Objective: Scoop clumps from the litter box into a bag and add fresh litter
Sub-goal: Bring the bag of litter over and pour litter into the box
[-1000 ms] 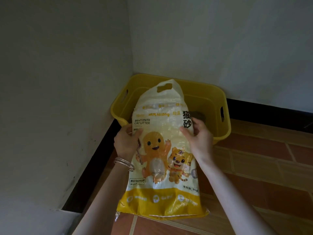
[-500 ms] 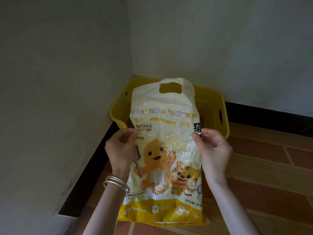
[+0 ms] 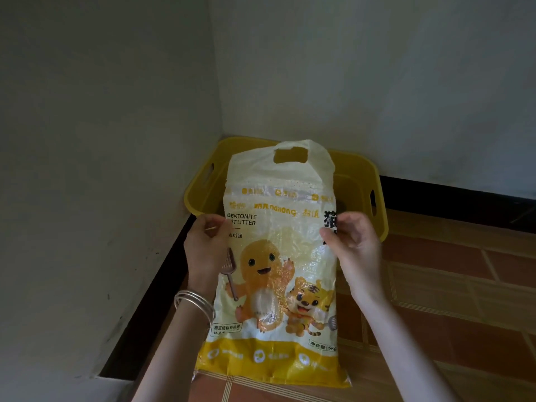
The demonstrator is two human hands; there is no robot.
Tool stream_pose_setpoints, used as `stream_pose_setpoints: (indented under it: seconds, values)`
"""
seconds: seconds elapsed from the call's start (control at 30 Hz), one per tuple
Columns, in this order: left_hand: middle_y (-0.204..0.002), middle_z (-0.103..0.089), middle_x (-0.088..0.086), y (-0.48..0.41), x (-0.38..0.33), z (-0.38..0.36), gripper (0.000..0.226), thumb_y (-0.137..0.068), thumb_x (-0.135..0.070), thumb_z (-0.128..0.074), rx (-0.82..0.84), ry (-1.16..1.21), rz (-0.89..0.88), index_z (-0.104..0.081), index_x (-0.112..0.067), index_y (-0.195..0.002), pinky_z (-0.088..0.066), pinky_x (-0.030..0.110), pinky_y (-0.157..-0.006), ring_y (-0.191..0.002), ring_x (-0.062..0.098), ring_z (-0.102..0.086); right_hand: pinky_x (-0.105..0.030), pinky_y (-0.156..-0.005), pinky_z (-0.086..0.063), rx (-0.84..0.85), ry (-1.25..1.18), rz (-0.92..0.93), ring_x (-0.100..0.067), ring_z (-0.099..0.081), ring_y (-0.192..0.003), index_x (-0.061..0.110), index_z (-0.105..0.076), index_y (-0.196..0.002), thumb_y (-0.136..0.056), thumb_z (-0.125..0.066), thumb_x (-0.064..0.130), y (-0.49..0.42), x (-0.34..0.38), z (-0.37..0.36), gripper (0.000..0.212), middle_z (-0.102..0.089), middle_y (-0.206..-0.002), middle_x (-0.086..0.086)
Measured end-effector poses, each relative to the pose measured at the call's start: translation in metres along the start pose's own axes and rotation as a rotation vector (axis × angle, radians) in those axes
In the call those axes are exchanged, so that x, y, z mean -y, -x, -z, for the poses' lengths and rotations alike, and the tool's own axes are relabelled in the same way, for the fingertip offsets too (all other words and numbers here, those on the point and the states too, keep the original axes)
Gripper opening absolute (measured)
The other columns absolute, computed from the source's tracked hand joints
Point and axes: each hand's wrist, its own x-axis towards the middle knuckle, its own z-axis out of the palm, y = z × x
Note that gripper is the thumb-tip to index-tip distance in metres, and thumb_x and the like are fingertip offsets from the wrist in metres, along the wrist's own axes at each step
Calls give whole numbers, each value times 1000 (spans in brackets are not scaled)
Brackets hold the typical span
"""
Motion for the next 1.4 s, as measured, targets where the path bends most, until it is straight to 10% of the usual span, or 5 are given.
stream_pose_setpoints:
  seconds: [0.33, 0.5, 0.83, 1.07, 1.4]
  values:
    - [-105, -61, -8, -44, -43, -17, 47, -83, -39, -68, 104, -34, 2, -56, -15, -121, -49, 31, -91, -102, 13, -60, -17, -90, -44, 126, 24, 2, 1, -53, -112, 22, -53, -124, -83, -59, 32, -62, 9, -1, 42, -58, -121, 13]
    - [-120, -56, -7, -59, -56, -28, 54, -87, -41, -62, 141, -107, -45, -48, -15, -132, -36, -1, -53, -99, 4, -48, -21, -97, -38, 203, 125, -47, 0, -45, -121, 30, -47, -131, -89, -55, 35, -88, 0, -1, 44, -49, -132, 14]
    - [-100, -69, -1, -81, -46, -28, 23, -81, -18, -72, 136, 84, -33, -64, -21, -103, -55, 40, -84, -92, 19, -67, -16, -64, -44, 195, 78, 60, -2, -56, -71, 20, -56, -77, -81, -62, 27, -99, 1, -6, 10, -58, -77, 5]
    - [-81, -66, -6, -56, -64, -1, 12, -84, -5, -66, 97, 146, -171, -64, -14, -91, -51, 14, -58, -64, -5, -62, -17, -66, -40, 216, 216, 232, -3, -50, -71, 23, -57, -73, -76, -67, 32, -91, 27, 14, 14, -54, -73, 4]
    - [-85, -66, 10, -29, -92, 46, 24, -79, 3, -68, 108, 209, -224, -62, -21, -79, -53, 35, -70, -83, 27, -61, -11, -65, -41, 298, 342, 416, -4, -51, -68, 15, -61, -70, -73, -64, 50, -70, 86, 49, 35, -55, -75, 6]
